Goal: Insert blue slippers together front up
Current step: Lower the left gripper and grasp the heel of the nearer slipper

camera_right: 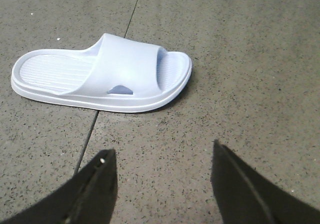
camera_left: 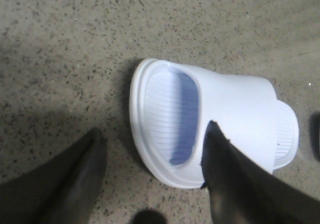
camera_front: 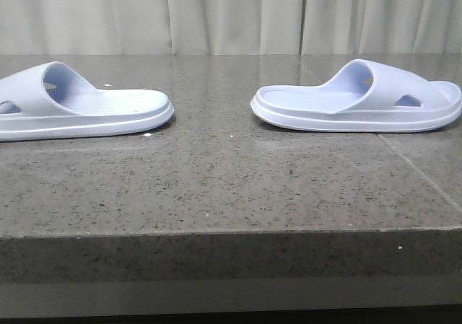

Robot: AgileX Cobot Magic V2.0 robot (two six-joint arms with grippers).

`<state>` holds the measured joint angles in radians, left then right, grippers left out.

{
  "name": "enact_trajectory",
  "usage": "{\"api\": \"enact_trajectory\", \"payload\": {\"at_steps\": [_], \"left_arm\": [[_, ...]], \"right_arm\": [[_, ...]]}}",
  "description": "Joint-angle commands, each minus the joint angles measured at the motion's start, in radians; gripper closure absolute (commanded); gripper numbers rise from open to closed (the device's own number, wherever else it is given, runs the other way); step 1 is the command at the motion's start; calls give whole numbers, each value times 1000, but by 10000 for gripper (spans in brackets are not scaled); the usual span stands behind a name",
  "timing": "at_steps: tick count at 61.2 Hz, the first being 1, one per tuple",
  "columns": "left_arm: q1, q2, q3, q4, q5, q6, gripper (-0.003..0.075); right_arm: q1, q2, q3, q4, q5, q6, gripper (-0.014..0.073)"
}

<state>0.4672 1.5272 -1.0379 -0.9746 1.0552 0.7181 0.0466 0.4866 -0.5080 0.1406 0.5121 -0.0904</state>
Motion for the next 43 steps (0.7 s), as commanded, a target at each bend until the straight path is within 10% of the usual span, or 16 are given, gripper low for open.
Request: {"api": "enact_trajectory", "payload": {"at_steps": [1, 43], "left_arm": [[2, -4, -32, -76, -11, 17, 372], [-76, 134, -32, -152, -3, 110, 372]], "right_arm": [[2, 12, -36, -6, -62, -6, 147], [2, 12, -36, -6, -62, -6, 147]]}}
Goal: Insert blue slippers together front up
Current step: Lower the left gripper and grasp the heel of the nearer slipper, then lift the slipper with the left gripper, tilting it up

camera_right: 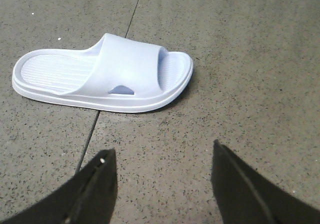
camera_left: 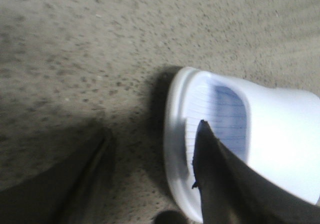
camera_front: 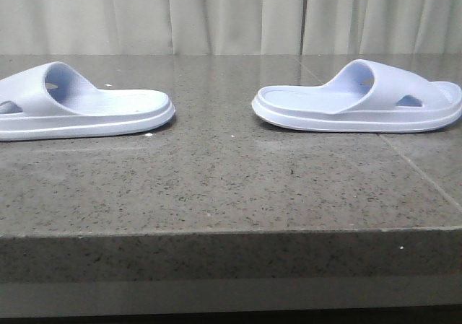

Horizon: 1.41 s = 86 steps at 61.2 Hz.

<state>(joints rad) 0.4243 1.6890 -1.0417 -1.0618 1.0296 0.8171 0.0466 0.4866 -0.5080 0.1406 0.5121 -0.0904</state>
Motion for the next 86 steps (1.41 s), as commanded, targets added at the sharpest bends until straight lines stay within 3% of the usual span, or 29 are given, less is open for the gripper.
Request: {"api": "enact_trajectory", "payload": {"at_steps": [1, 33, 40, 53, 68, 86], "left_arm": [[-38, -28, -29, -65, 20, 11, 372], [-135, 30, -29, -56, 1, 11, 379], [-135, 30, -29, -56, 1, 11, 475], [-135, 27, -29, -56, 14, 28, 740], [-135, -15, -76, -56, 114, 38, 741], [-135, -166, -103, -206, 187, 45, 741]], "right_arm": [[2, 12, -36, -6, -62, -6, 147], [2, 12, -36, -6, -62, -6, 147], [2, 12, -36, -6, -62, -6, 147], [2, 12, -36, -6, -62, -6, 147], [2, 12, -36, -6, -62, -6, 147], [2, 12, -36, -6, -62, -6, 147]]}}
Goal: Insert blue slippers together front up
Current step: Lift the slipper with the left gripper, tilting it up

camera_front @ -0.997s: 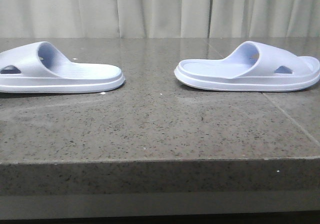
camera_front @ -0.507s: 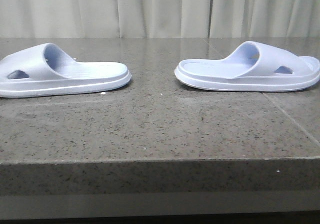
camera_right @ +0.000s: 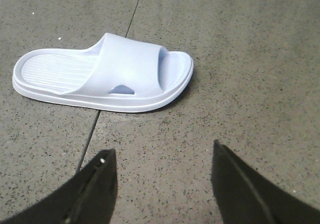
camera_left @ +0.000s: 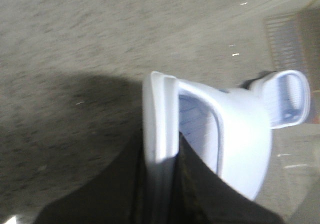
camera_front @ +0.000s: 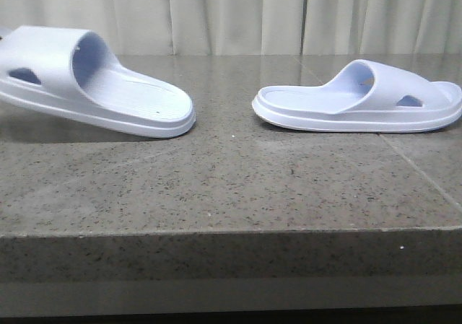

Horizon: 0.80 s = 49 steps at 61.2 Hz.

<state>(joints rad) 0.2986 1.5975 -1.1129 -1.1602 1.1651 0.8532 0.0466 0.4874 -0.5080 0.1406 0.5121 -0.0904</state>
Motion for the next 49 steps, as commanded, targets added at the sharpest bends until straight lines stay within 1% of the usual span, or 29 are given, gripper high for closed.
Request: {"api": "enact_trajectory", "payload": {"at_steps": [1, 6, 9, 17, 29, 40, 49], "left_arm": [[-10, -83, -32, -112, 55, 8, 741], [-10, -104, -25, -145, 76, 8, 741], [-10, -112, -8, -192, 77, 11, 741], [-10, -128, 77, -278, 89, 62, 741], [-38, -128, 123, -266, 99, 81, 741], [-77, -128, 123, -264, 83, 81, 741], [-78, -128, 123, -264, 81, 81, 741]], "right_arm": [[2, 11, -36, -6, -62, -6, 147], [2, 11, -36, -6, -62, -6, 147], [2, 11, -36, -6, -62, -6, 147], [2, 11, -36, -6, -62, -6, 147], [2, 11, -36, -6, -61, -6, 147], [2, 11, -36, -6, -123, -6, 147], [2, 11, -36, -6, -103, -6, 147]]}}
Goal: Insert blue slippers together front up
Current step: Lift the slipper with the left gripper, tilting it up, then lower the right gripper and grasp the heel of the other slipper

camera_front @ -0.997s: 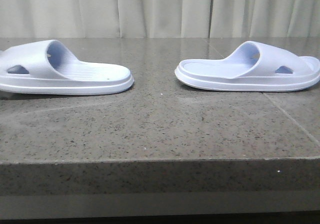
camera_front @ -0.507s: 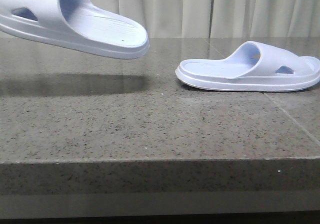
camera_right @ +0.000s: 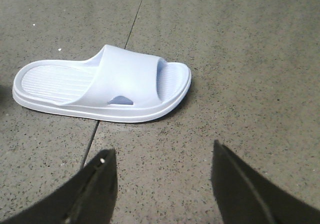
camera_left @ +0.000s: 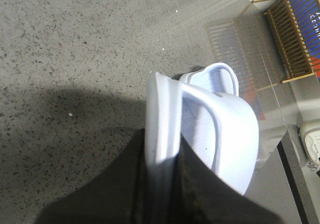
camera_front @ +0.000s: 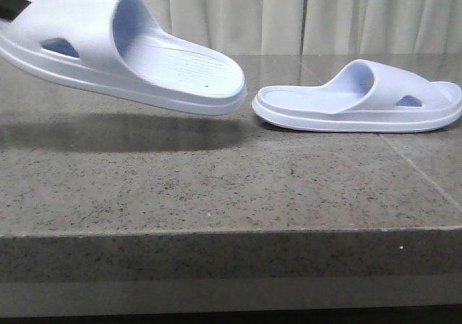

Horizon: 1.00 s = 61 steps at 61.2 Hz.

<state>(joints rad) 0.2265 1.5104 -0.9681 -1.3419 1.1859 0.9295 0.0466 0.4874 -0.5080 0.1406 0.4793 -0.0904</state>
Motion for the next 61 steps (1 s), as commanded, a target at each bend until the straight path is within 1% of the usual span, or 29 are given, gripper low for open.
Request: {"api": "enact_trajectory", "payload": {"at_steps": [1, 10, 19, 23, 32, 35, 38, 44, 48, 54, 61], "left_arm": [[-6, -40, -22, -83, 60, 5, 741], [-6, -40, -22, -83, 58, 5, 741], [-6, -40, -22, -83, 55, 5, 741], [-6, -40, -22, -83, 54, 5, 741], [-6, -40, -22, -83, 53, 5, 741], [-6, -40, -22, -83, 48, 5, 741], [-6, -40, -22, -83, 48, 5, 741], [-6, -40, -22, -83, 46, 5, 741], [-6, -40, -22, -83, 46, 5, 741], [-6, -40, -22, -83, 46, 5, 741], [-6, -40, -22, -83, 46, 5, 741]], "right_arm": [[2, 11, -36, -6, -68, -6, 147], [2, 12, -41, -6, -47, -6, 147], [-27, 112, -138, -8, 88, -5, 147], [-71, 197, -205, -10, 154, -5, 147], [-218, 402, -354, 10, 308, -5, 147], [-265, 465, -397, 65, 342, -8, 147], [-305, 517, -428, 128, 362, -41, 148], [-369, 624, -495, 314, 416, -178, 182], [-404, 687, -520, 431, 428, -259, 199], [-439, 781, -550, 587, 445, -368, 210], [-445, 871, -570, 701, 452, -455, 210]]}}
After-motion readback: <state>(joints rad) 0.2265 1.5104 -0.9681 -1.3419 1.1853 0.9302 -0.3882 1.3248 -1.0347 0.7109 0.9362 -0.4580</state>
